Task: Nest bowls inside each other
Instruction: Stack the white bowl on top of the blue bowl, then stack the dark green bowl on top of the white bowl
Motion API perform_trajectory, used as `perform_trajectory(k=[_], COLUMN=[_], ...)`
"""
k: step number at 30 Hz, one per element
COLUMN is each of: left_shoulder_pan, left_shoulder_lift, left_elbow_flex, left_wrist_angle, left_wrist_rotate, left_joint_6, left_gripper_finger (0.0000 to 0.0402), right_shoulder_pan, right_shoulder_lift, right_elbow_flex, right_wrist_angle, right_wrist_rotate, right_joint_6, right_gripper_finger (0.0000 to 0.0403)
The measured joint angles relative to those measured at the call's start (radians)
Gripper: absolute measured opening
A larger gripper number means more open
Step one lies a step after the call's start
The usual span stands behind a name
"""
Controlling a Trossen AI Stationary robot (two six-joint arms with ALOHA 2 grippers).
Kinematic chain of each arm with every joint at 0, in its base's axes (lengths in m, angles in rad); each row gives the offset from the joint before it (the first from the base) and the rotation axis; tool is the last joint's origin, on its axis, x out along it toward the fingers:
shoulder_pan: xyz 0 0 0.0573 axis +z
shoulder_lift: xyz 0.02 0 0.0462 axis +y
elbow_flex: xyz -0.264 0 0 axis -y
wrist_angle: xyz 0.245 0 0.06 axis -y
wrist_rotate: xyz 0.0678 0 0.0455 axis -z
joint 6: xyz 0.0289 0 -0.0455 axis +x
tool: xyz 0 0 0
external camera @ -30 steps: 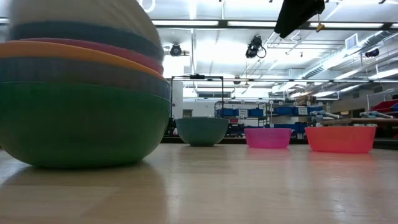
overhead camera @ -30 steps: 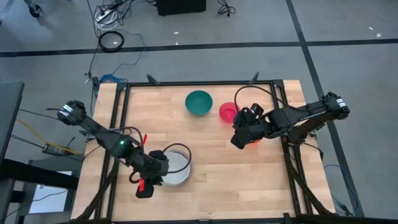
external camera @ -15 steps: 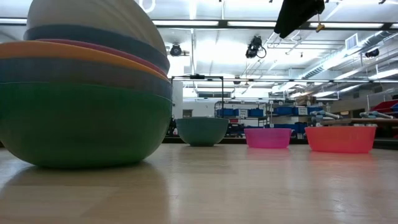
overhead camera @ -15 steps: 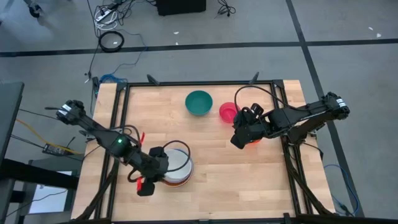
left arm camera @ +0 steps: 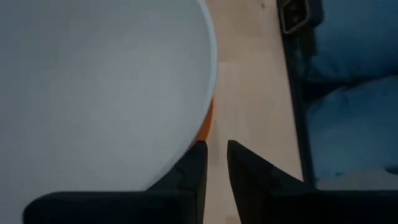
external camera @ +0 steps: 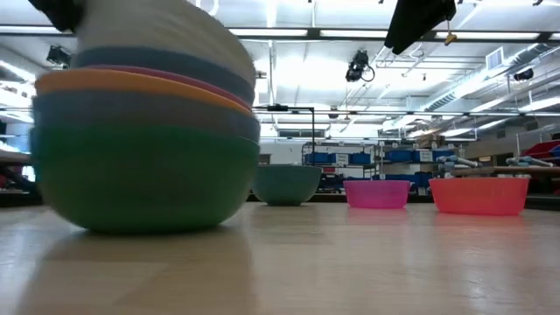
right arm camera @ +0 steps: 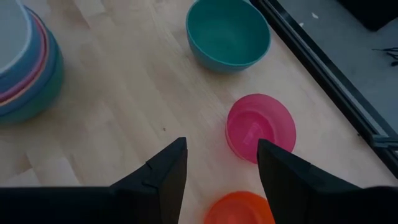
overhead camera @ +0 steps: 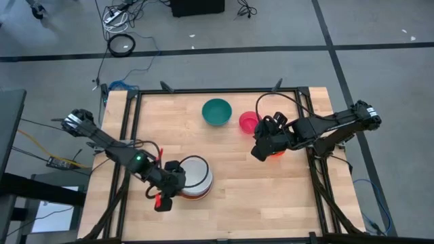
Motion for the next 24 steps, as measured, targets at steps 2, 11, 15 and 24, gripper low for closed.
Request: perform_trajectory(k=[2,11,15,24], left_shoulder_pan=[0.009,0.033,0.01,0.002], left_shoulder_lift=[0.0,0.0,-0.031,-0.161], left_elbow_flex=[-0.014,-0.039,0.014,0.195], left_wrist_angle=[0.011,0.044,0.039,-0.28], left_wrist_rotate=[-0.017,0.08,0.169,-0.148], left_joint_6=[0.014,-0.008,-0.055,-0.06], left_gripper_finger=[0.0072,0.0072,0.0072,0.0072], right_shoulder_pan=[0.0,0.0,-0.028,-0.281], right_shoulder_lift=[0.0,0.0,-0.002,0.033], right_elbow_flex=[0.0,0.0,-0.026,-0.159], right_wrist_angle=[0.0,0.003,0.099,0.585], right_wrist_rotate=[0.0,0.003,0.019,-0.175], right_joint_6=[0.0,0.0,-0.066,-0.353], right_gripper_finger=[0.0181,0.0181,0.0181,0.0179])
